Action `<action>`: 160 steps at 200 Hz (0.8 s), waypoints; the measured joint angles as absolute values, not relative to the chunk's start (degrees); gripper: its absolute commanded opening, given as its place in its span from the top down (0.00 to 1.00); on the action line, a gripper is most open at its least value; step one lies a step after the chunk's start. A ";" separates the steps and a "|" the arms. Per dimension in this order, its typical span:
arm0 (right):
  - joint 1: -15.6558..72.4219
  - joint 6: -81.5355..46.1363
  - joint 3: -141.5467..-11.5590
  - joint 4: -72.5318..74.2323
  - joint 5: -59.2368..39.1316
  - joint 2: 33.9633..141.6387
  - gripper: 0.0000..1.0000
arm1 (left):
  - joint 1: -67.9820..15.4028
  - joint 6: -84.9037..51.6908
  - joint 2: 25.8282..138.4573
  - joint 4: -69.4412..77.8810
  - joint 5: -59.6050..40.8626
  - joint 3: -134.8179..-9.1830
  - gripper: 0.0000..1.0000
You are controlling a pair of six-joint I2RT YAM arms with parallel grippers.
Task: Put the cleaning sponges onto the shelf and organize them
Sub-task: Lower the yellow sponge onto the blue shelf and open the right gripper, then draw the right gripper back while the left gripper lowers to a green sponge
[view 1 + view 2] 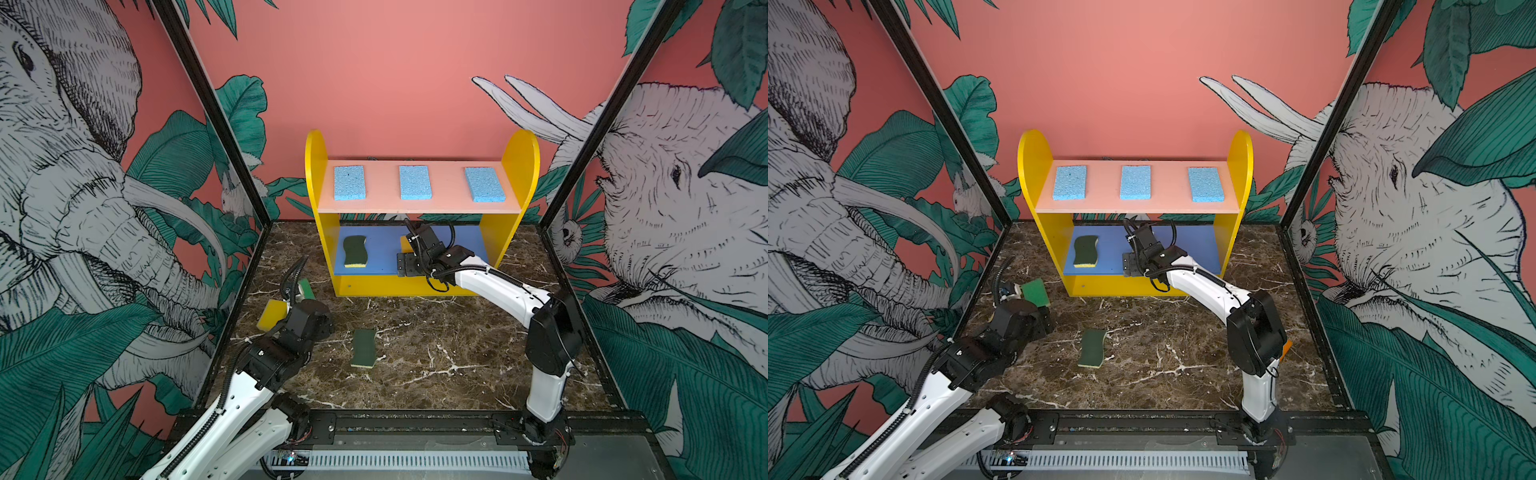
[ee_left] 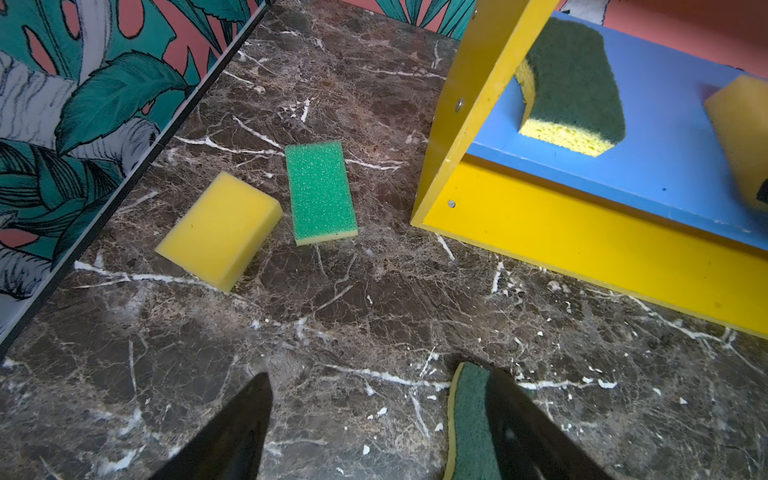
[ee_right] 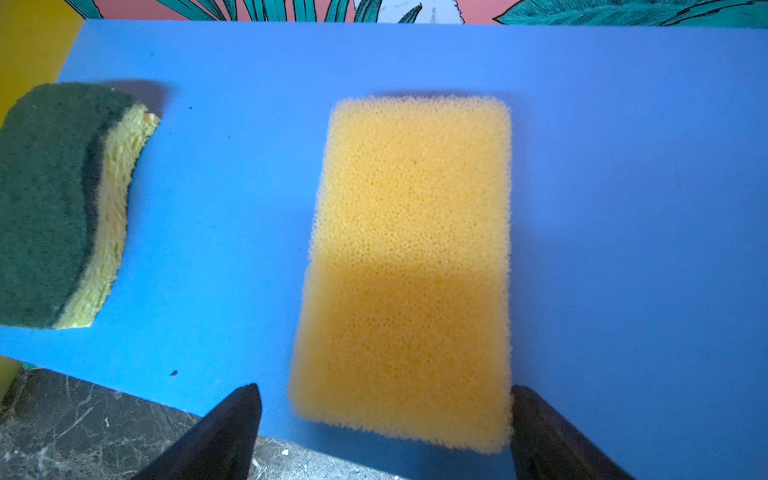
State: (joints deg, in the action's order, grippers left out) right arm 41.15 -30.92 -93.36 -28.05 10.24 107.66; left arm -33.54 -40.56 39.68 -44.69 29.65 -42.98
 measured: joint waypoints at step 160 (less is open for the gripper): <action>42.00 -31.29 -91.92 -32.10 14.00 106.34 0.06 | -33.54 -40.53 39.31 -44.91 29.69 -42.89 0.17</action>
